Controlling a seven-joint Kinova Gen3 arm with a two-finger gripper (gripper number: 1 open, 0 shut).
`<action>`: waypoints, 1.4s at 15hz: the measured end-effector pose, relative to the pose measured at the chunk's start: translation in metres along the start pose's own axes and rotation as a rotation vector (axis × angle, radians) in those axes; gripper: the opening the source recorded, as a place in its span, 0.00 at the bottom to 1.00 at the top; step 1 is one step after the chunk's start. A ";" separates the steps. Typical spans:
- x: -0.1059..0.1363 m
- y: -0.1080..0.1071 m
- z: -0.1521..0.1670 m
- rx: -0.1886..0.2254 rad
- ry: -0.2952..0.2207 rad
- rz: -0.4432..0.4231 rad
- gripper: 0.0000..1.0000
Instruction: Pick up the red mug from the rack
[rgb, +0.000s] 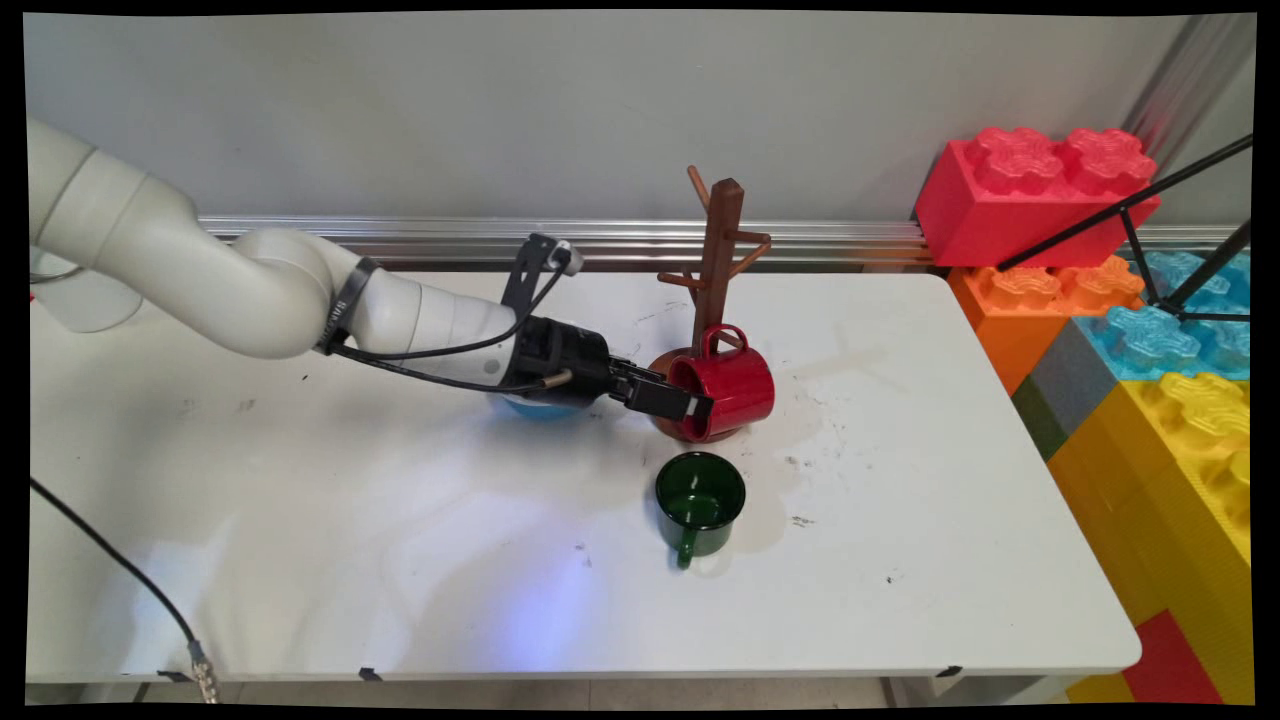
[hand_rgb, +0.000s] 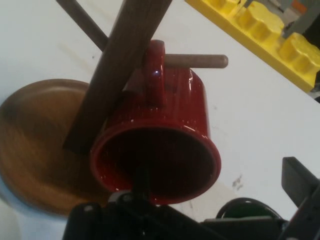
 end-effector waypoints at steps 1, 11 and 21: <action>-0.001 0.000 0.003 -0.001 0.003 -0.006 1.00; -0.002 0.002 0.021 -0.006 0.025 -0.042 1.00; -0.001 -0.002 0.030 0.000 0.032 -0.064 0.00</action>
